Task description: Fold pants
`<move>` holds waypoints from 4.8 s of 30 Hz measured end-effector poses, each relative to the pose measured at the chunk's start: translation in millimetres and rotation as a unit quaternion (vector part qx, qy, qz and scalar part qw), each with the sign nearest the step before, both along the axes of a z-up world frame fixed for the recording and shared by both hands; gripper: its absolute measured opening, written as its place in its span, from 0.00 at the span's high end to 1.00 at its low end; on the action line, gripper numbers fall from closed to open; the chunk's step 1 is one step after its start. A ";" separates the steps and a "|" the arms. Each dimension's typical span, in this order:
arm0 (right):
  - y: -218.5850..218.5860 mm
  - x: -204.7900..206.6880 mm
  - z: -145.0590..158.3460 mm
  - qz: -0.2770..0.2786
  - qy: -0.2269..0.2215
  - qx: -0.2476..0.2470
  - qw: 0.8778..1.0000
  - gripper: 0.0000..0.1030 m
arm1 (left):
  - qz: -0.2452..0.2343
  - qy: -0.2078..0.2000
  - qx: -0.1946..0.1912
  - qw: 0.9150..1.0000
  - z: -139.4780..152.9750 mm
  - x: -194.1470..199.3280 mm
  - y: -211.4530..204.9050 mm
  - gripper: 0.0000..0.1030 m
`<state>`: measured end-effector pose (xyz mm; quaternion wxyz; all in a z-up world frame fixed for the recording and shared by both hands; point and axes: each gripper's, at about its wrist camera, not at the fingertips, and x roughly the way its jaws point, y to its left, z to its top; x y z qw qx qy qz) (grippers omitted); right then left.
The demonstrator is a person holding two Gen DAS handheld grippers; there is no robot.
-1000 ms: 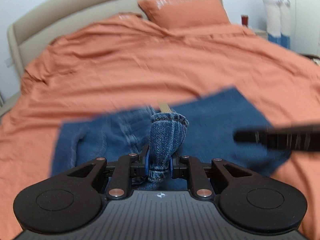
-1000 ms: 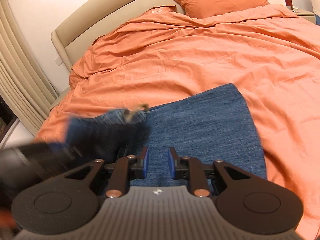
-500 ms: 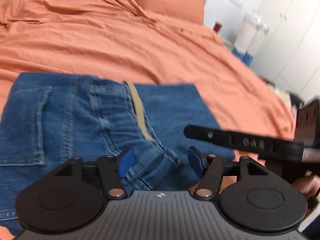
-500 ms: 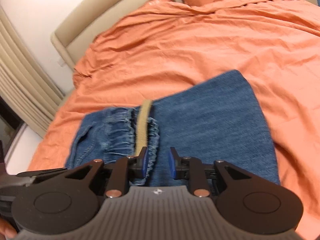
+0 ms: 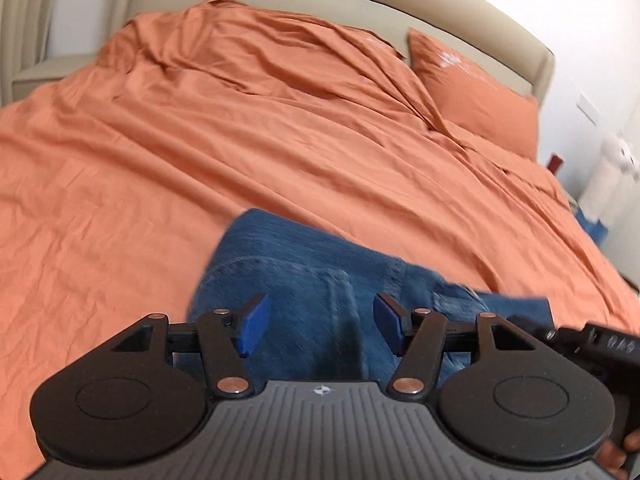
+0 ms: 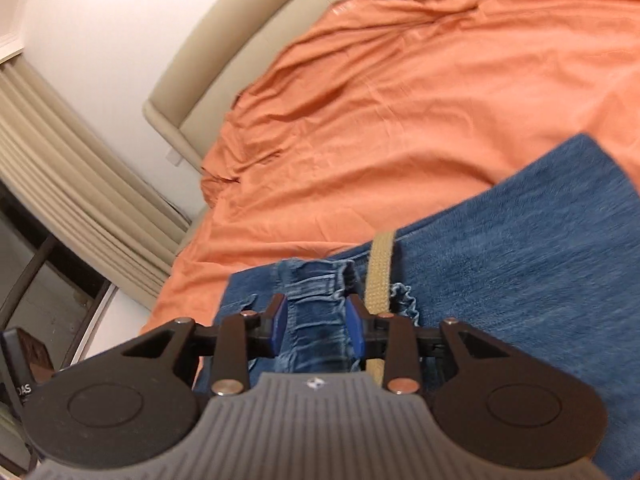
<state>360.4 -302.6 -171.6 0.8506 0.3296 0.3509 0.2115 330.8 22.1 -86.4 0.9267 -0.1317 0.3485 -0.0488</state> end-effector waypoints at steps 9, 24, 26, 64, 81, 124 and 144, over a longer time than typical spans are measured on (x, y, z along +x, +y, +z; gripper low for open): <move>22.2 18.0 -29.7 0.031 0.032 0.029 0.999 0.80 | 0.012 0.011 -0.011 1.000 -14.7 13.8 10.7 0.33; 4.3 -6.1 -9.7 -0.008 0.062 0.003 0.998 0.97 | -0.076 0.026 0.052 0.995 -23.3 10.5 -40.0 0.41; 1.2 -6.4 -18.8 -0.014 0.085 0.006 0.996 0.96 | -0.088 0.040 0.078 0.992 -28.9 11.3 -47.8 0.42; 38.5 8.6 43.0 0.009 0.067 -0.067 0.995 0.90 | -0.105 0.046 0.044 0.992 -14.5 20.3 -37.6 0.42; -11.6 -3.6 162.1 -0.052 0.037 -0.171 0.983 0.90 | -0.159 -0.010 -0.023 0.987 28.6 2.1 -47.5 0.39; -86.5 -125.9 40.8 -0.205 -0.005 -0.184 0.961 0.70 | -0.207 0.085 0.100 0.970 18.9 -54.8 -46.4 0.37; -101.4 -107.0 -3.7 -0.162 0.041 -0.217 0.962 0.73 | -0.218 0.156 0.258 0.928 -50.4 -96.0 -70.0 0.79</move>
